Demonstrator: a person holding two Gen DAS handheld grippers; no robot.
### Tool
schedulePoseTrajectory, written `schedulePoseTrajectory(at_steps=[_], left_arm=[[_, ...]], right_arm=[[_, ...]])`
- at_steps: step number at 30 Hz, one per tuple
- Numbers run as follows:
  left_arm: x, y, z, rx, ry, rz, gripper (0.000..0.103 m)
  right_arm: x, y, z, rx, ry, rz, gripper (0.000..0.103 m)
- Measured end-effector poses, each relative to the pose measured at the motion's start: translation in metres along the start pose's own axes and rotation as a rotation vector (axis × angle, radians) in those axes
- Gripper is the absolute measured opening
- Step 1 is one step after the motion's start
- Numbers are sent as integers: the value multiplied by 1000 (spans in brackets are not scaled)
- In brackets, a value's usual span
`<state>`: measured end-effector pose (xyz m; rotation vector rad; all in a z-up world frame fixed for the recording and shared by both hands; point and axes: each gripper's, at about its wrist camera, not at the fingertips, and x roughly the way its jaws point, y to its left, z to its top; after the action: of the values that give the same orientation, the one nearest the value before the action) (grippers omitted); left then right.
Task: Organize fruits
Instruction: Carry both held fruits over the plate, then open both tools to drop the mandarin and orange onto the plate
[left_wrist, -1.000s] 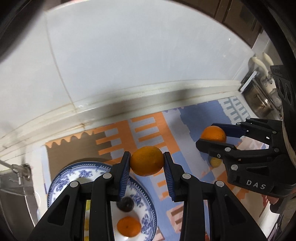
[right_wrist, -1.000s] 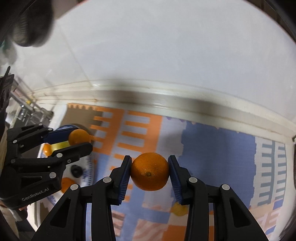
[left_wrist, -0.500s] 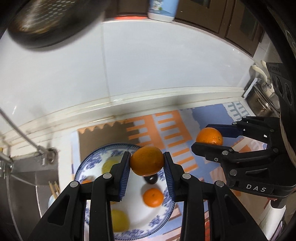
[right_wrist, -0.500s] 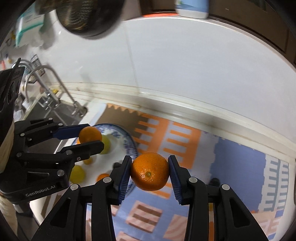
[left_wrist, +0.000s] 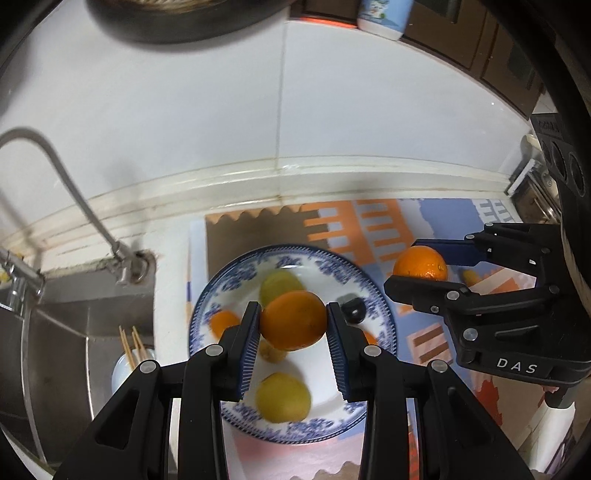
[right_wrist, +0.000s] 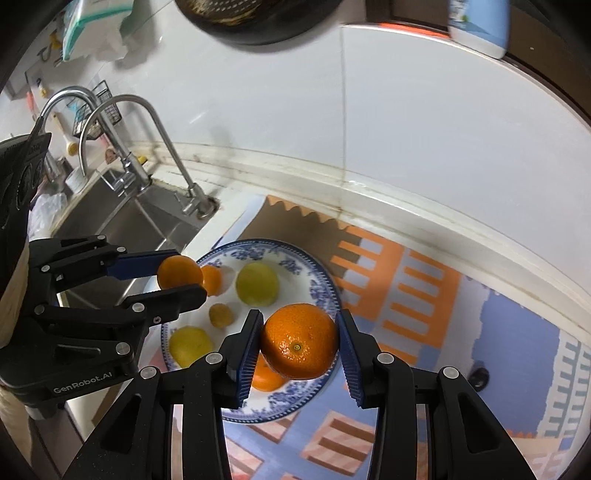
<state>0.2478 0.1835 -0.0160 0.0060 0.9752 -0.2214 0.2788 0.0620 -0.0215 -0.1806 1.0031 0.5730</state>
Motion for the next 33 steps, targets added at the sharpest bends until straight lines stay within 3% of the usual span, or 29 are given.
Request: schedulePoseTrajectory(at_steps=[12,33], left_arm=[[20,34,-28,-29,84,42,34],[60,58,-37,-55,166,6,36]], right_arm=[[33,31,6,-47,63,39,41],[87,41,1,-46,171,52,42]])
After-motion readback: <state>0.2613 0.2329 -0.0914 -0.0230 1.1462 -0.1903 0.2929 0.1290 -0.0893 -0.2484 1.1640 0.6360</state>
